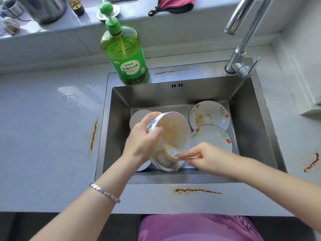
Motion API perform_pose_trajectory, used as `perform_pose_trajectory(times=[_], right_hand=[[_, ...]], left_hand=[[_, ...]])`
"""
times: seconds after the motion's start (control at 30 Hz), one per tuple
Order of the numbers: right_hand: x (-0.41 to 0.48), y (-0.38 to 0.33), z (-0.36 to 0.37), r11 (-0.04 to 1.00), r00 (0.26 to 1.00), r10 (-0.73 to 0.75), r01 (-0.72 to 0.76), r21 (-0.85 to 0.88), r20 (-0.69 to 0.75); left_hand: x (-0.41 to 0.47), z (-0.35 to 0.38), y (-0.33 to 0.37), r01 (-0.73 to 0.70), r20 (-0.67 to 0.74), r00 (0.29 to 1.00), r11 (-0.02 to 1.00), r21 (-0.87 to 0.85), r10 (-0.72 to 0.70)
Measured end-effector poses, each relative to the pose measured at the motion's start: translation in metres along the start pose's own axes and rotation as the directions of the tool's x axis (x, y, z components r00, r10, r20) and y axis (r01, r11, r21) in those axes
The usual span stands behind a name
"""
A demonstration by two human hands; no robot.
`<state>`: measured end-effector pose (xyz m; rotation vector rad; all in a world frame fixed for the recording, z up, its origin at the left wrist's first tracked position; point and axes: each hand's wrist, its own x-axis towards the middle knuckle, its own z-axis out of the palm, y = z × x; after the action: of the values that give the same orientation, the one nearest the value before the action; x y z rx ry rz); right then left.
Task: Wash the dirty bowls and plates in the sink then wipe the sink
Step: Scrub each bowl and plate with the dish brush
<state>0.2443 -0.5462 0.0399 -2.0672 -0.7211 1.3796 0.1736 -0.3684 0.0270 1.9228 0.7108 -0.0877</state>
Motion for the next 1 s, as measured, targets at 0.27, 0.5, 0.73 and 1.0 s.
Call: perform_pose_trajectory(times=[0.27,0.5,0.73,1.0], right_hand=[[0.003,0.012,-0.002,0.999,0.999,0.024,-0.025,0.045,0.023],[0.003,0.020,-0.020,0.904,0.993,-0.022,-0.028,-0.427,-0.112],[0.014,0.032,-0.029,0.618,0.846,-0.455,0.075,-0.782,-0.278],[-0.001,0.037,-0.015,0.779,0.943,-0.228,0.027,-0.627,-0.242]], left_hand=[[0.001,0.002,0.002,0.112,0.008,0.994,0.994,-0.008,-0.112],[0.004,-0.008,0.006,0.216,0.169,0.960,0.974,0.062,-0.224],[0.005,-0.008,0.018,0.312,0.290,0.904,0.949,0.051,-0.313],[0.010,-0.010,0.020,0.315,0.168,0.938,0.948,-0.038,-0.304]])
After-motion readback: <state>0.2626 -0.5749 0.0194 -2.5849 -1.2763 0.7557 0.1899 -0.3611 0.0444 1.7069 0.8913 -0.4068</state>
